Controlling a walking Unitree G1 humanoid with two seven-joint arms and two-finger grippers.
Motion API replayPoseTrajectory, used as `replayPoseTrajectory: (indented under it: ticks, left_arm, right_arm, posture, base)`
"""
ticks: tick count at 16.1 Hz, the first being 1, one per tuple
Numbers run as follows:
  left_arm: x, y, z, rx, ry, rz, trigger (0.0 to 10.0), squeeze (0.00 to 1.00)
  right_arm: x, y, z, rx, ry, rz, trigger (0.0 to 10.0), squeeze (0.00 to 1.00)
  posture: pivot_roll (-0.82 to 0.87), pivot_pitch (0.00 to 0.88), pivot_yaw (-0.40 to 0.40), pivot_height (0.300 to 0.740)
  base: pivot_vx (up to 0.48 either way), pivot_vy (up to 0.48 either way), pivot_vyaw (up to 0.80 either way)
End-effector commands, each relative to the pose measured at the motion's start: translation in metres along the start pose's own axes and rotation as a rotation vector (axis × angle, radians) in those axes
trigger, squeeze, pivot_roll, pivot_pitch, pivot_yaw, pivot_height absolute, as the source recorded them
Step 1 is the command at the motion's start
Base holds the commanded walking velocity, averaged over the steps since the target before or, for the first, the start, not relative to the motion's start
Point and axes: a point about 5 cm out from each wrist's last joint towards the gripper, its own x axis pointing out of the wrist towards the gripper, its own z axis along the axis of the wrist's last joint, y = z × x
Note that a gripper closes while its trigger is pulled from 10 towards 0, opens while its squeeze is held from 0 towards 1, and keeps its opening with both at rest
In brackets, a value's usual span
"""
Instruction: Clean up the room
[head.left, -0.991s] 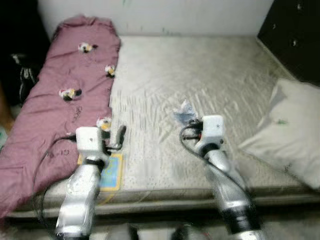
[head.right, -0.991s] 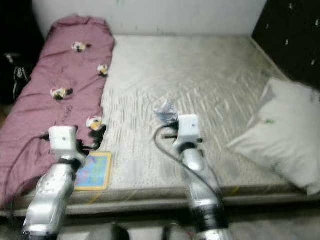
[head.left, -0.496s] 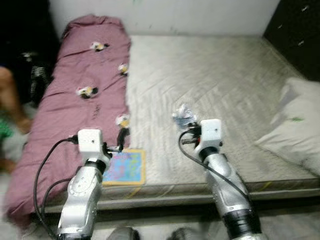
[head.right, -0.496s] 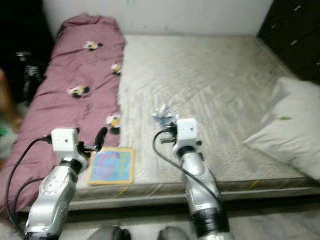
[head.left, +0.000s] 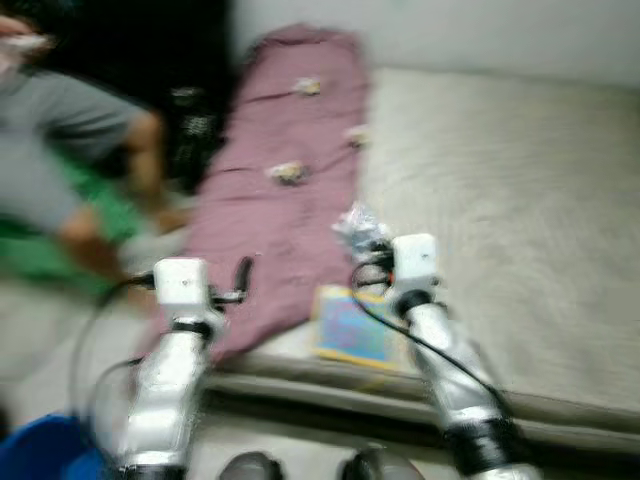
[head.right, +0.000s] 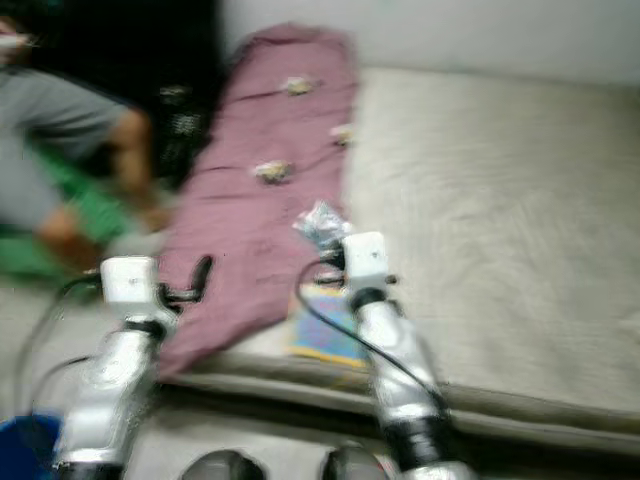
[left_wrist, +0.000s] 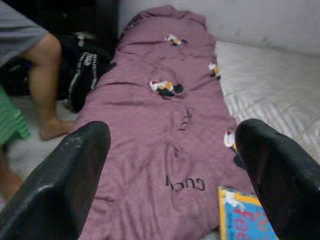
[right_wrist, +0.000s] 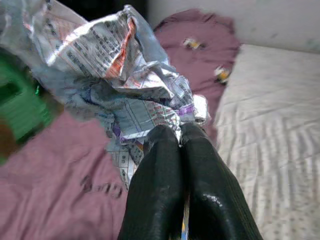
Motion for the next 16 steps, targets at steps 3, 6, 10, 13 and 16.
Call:
replayPoseTrajectory:
  ticks: [3, 6, 10, 13, 16]
  left_arm:
    - [-0.0017, 0.009, -0.0003, 0.026, 0.004, 0.032, 10.0, 0.0]
    - [-0.0023, 0.0071, 0.0042, 0.059, -0.035, 0.021, 10.0, 0.0]
    - [-0.003, 0.0087, 0.0044, 0.066, -0.037, 0.043, 10.0, 0.0]
    - [-0.0024, 0.0089, 0.0027, 0.047, -0.023, 0.052, 10.0, 0.0]
    - [-0.0016, 0.0103, 0.0019, 0.036, -0.015, 0.059, 10.0, 0.0]
  right_arm:
    - [0.0016, 0.0077, 0.0055, 0.012, -0.022, 0.022, 10.0, 0.0]
    - [0.0013, 0.0098, 0.0042, 0.013, -0.018, 0.032, 10.0, 0.0]
    - [0.0015, 0.0108, 0.0036, 0.011, -0.013, 0.042, 10.0, 0.0]
    - [0.0019, 0.011, 0.0035, 0.007, -0.012, 0.051, 10.0, 0.0]
    - [0.0022, 0.0115, 0.003, 0.004, -0.009, 0.056, 10.0, 0.0]
  posture:
    - [0.01, 0.054, -0.013, 0.74]
    - [0.02, 0.054, -0.012, 0.74]
    - [0.02, 0.053, -0.014, 0.74]
    - [0.02, 0.052, -0.019, 0.74]
    - [0.02, 0.049, -0.02, 0.74]
  base:
    - [0.0, 0.48, 0.8]
    - [0.0, 0.124, 0.8]
    - [0.0, 0.0, 0.8]
    - [0.0, 0.0, 0.8]
    - [0.0, 0.0, 0.8]
